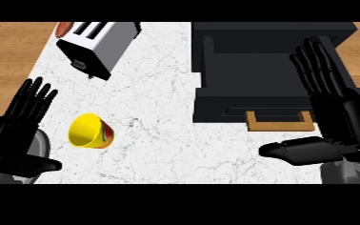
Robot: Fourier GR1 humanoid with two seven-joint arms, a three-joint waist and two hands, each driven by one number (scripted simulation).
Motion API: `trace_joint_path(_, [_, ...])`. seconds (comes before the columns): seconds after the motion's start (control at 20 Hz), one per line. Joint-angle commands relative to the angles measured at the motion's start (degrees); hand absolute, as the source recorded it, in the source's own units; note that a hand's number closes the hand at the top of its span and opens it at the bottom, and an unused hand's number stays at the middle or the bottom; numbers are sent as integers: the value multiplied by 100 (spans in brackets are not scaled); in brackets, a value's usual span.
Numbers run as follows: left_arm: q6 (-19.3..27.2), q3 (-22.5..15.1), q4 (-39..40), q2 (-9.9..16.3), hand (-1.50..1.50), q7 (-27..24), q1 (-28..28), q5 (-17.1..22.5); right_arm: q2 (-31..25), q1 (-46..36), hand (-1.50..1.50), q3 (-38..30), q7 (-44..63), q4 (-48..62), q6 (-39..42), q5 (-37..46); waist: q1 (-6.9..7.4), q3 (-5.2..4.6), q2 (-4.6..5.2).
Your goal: Pick up the cup, place it into the drawer and close the drawer
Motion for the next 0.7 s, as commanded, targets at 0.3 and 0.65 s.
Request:
trace_joint_path(0.3, [-146, 97, 2315, 35, -150, -1748, -270, -1219, -29, -442, -150, -187, -51, 337, 42, 32, 1, -1, 4])
trace_joint_path(0.65, [-348, 143, 4281, 333, -150, -3070, -805, -1745, -269, -737, -150, -602, -58, 716, 291, -286, -19, -3, 12])
